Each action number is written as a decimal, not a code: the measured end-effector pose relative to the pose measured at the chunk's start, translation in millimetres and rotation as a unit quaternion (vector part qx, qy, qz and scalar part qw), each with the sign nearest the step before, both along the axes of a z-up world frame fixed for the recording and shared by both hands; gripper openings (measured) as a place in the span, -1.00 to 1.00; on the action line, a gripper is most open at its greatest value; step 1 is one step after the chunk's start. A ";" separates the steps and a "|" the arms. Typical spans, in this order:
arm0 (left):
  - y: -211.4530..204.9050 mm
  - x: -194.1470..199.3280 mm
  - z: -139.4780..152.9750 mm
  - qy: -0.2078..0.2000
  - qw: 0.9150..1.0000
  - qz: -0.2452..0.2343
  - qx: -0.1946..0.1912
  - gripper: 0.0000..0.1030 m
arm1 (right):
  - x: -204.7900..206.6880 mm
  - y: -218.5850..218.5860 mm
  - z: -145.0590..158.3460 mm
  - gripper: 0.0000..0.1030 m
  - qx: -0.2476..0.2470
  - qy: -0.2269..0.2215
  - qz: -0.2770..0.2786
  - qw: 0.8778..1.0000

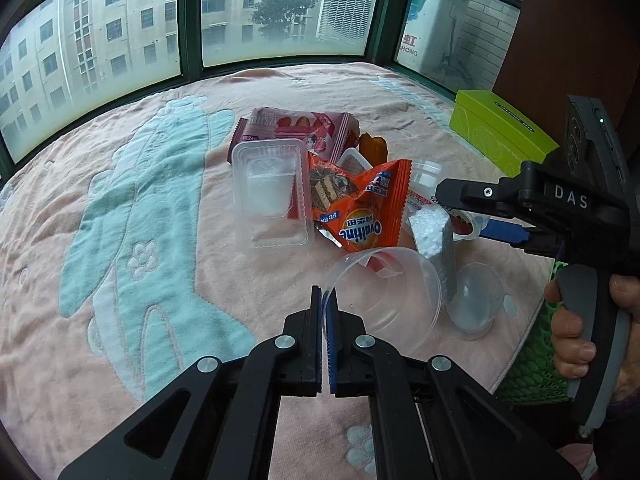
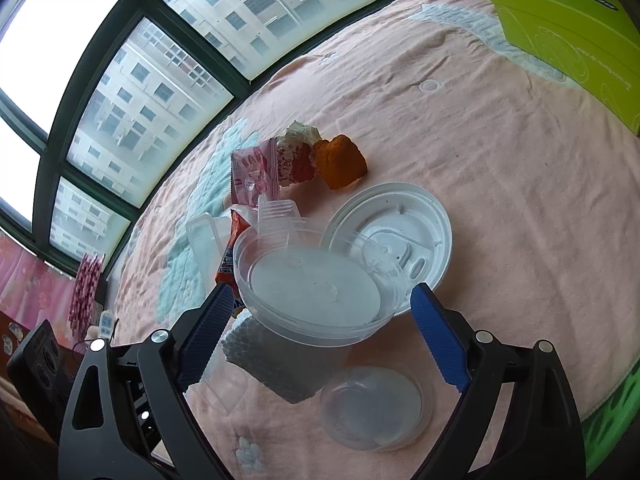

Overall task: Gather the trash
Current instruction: 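Close the left tool on the clear cup while the right tool carries the lid toward the green basket, then open the right tool to drop the lid into the green basket while the left tool releases the cup there, then grasp the clear rectangular box with the left tool while the right tool grasps the white foam block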

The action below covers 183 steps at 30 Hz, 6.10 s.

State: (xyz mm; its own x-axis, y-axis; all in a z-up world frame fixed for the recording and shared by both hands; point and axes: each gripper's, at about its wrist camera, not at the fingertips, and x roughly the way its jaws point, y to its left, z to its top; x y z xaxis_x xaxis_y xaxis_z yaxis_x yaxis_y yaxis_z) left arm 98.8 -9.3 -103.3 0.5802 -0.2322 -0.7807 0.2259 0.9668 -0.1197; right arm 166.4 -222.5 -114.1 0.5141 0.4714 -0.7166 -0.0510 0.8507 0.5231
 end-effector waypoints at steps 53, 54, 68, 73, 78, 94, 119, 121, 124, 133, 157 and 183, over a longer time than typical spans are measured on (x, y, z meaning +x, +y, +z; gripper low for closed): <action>-57.9 -36.4 84.6 -0.084 0.993 -0.080 -0.036 -0.96 | -130.7 -66.7 89.3 0.75 -0.120 -0.117 -0.097 0.981; -63.8 -37.4 86.9 -0.086 0.992 -0.086 -0.037 -0.96 | -136.8 -72.0 90.0 0.75 -0.124 -0.117 -0.104 0.980; -150.8 -56.4 104.5 -0.095 0.977 -0.182 -0.057 -0.96 | -205.6 -127.4 81.2 0.76 -0.189 -0.085 -0.189 0.960; -174.3 -64.3 109.5 -0.097 0.972 -0.207 -0.061 -0.96 | -221.9 -140.6 75.9 0.77 -0.196 -0.074 -0.212 0.955; -187.4 -69.4 113.1 -0.097 0.968 -0.220 -0.067 -0.96 | -234.5 -150.2 70.0 0.77 -0.196 -0.062 -0.227 0.952; -220.2 -77.8 110.1 -0.081 0.961 -0.254 -0.071 -0.96 | -258.4 -172.6 70.1 0.79 -0.187 -0.064 -0.259 0.945; -267.8 -100.6 74.0 -0.035 0.946 -0.317 -0.057 -0.25 | -299.4 -201.7 93.6 0.80 -0.200 -0.094 -0.327 0.919; -264.8 -100.7 73.8 -0.033 0.947 -0.314 -0.058 -0.21 | -298.4 -200.7 93.0 0.80 -0.197 -0.096 -0.325 0.920; -254.9 -99.1 75.2 -0.036 0.951 -0.301 -0.058 -0.17 | -294.9 -196.1 94.0 0.80 -0.192 -0.100 -0.314 0.924; -197.0 -73.6 80.7 -0.048 0.974 -0.213 -0.054 -0.13 | -264.5 -161.5 97.2 0.80 -0.189 -0.117 -0.252 0.942; 8.5 34.3 45.3 -0.060 0.995 0.080 -0.023 -0.13 | -167.3 -40.5 77.0 0.80 -0.176 -0.140 -0.079 0.971; 12.9 106.9 -8.7 -0.005 0.997 0.083 -0.005 0.06 | -106.6 47.5 40.3 0.79 -0.223 -0.148 0.061 0.961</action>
